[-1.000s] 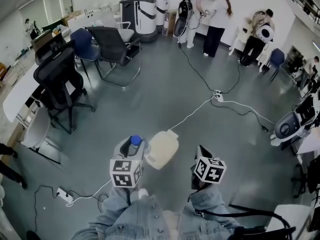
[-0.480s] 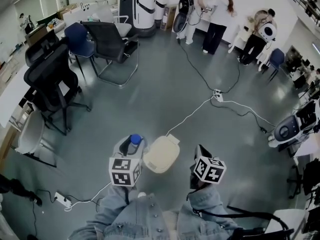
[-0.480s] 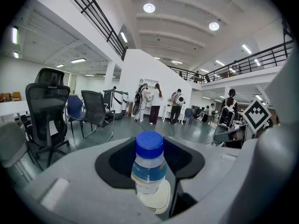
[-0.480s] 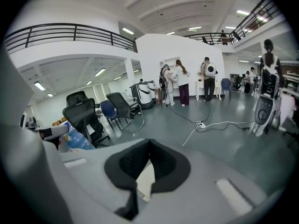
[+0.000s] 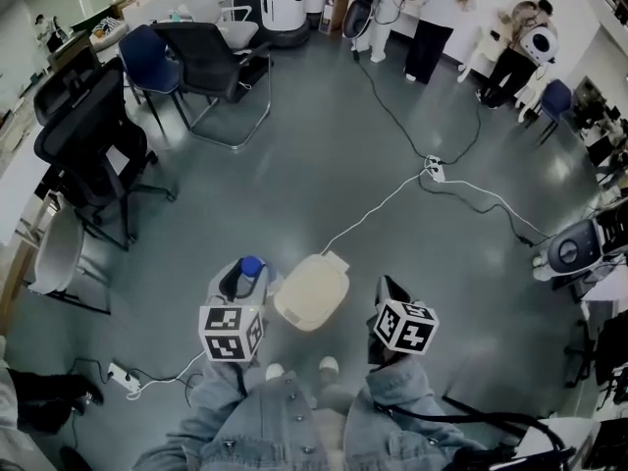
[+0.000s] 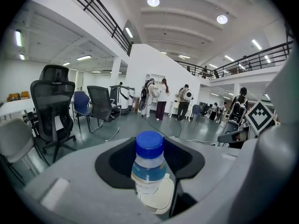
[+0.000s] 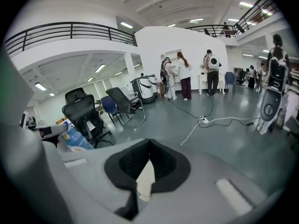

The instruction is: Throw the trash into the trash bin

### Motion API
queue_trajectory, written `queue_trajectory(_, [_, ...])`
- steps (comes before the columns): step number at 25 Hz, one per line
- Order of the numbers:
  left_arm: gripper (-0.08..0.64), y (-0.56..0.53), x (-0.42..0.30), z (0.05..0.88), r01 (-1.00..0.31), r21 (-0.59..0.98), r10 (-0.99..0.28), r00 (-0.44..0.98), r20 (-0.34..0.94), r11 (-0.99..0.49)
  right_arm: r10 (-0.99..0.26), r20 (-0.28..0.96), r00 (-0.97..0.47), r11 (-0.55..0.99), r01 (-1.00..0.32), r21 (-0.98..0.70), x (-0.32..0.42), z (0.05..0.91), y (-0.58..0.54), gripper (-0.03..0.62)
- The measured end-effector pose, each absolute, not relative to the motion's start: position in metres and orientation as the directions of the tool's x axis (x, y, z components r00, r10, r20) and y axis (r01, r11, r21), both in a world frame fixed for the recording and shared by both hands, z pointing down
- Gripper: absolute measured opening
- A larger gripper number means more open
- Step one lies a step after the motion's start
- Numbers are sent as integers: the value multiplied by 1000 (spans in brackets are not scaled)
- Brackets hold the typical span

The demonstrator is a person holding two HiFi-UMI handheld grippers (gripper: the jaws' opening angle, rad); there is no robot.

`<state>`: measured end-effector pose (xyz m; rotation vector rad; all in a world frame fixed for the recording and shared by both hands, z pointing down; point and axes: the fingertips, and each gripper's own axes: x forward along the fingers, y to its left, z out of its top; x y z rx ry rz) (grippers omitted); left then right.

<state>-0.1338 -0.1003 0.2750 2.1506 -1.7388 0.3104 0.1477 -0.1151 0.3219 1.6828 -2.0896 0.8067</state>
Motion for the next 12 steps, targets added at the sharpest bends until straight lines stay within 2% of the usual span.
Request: queue_trajectory(12, [193, -79, -154, 325, -991, 135, -887, 83, 454, -24, -695, 657, -293, 203, -956, -212, 144, 370, -128, 3])
